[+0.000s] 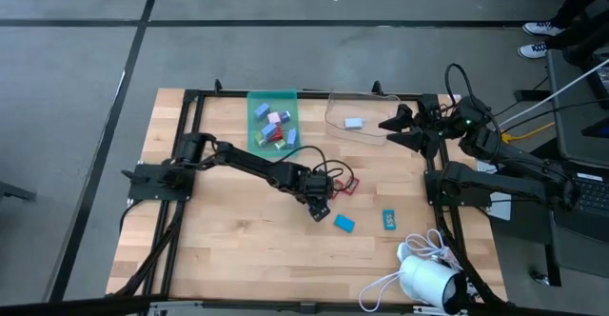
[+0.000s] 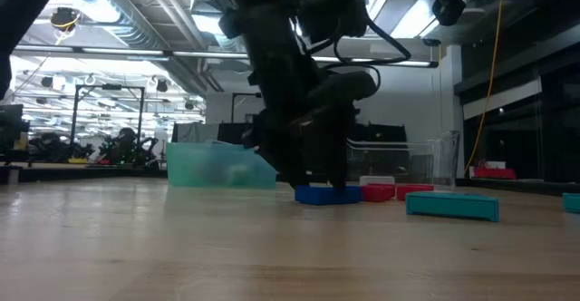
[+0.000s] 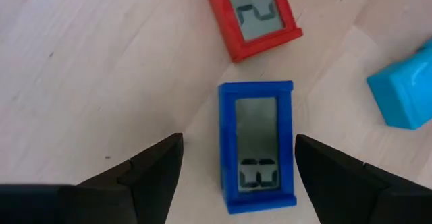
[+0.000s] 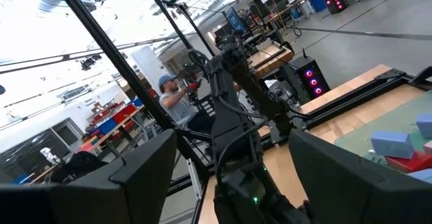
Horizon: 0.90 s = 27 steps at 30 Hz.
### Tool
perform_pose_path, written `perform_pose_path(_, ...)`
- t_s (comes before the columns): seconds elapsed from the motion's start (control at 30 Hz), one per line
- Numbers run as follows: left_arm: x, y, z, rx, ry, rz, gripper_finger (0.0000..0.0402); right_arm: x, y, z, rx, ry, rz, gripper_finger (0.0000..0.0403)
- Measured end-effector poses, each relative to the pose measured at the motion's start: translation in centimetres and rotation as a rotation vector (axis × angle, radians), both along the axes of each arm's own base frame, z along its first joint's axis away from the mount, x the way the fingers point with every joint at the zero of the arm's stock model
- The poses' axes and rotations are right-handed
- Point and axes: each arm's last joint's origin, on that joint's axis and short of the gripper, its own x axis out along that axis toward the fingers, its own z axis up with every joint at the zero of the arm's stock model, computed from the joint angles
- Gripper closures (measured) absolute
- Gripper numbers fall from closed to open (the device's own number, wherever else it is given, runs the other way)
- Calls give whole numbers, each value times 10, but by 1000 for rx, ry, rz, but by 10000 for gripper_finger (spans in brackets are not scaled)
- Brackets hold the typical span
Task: Pick & Place Office items
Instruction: Put the dark blue digital clock into the transparent bin
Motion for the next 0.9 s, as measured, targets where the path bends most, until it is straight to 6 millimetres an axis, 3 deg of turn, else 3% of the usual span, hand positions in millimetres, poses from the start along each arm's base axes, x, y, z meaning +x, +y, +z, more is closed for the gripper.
perform_pose_path(0.9,-2,3,-24,-16,115,27,134,0,-1,0,-1,-1,-18,111)
